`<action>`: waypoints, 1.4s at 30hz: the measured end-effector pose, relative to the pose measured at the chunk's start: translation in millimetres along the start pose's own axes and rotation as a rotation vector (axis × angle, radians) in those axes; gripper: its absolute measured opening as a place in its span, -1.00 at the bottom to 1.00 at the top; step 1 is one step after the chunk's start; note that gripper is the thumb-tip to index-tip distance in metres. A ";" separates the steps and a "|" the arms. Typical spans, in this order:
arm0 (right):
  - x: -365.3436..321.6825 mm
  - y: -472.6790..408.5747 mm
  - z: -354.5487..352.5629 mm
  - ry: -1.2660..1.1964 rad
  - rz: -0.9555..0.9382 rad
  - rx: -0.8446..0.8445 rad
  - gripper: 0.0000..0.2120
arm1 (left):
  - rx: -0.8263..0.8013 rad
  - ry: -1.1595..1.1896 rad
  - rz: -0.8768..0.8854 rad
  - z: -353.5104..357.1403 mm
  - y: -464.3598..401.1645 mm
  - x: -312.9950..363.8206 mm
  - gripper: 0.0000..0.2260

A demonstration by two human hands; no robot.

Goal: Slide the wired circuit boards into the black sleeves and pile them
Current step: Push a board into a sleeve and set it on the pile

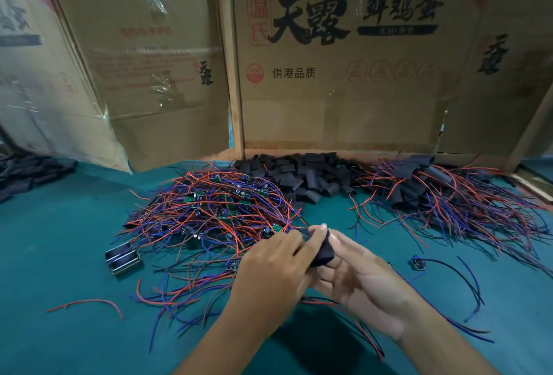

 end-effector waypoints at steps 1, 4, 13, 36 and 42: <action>-0.4 -0.3 -0.4 -0.019 -0.019 -0.003 -0.64 | -0.013 -0.001 0.049 -0.8 0.7 0.2 -0.56; -3.8 -1.9 -6.6 -0.118 -0.075 0.039 -0.66 | 0.080 0.179 -0.004 -7.2 14.6 -30.0 -0.64; -8.2 -2.8 -23.4 -0.044 -0.097 0.188 -0.66 | -0.833 -0.108 -0.319 39.2 51.9 -170.8 -0.64; -13.5 -4.7 -39.4 0.068 -0.143 0.239 -0.52 | 0.514 1.239 -1.082 -49.5 17.5 -108.5 -0.84; -12.7 -4.2 -41.6 0.162 -0.163 0.292 -0.51 | 0.802 1.341 -1.121 -22.1 3.2 -93.9 -0.74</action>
Point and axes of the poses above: each hand's wrist, its own y-axis away from the middle knuckle, its own z-axis out of the palm, x = y × z, the point moved 4 cm from there along -y, towards the middle knuckle, and after that the axes turned 14 degrees about z, right-handed, at the moved point
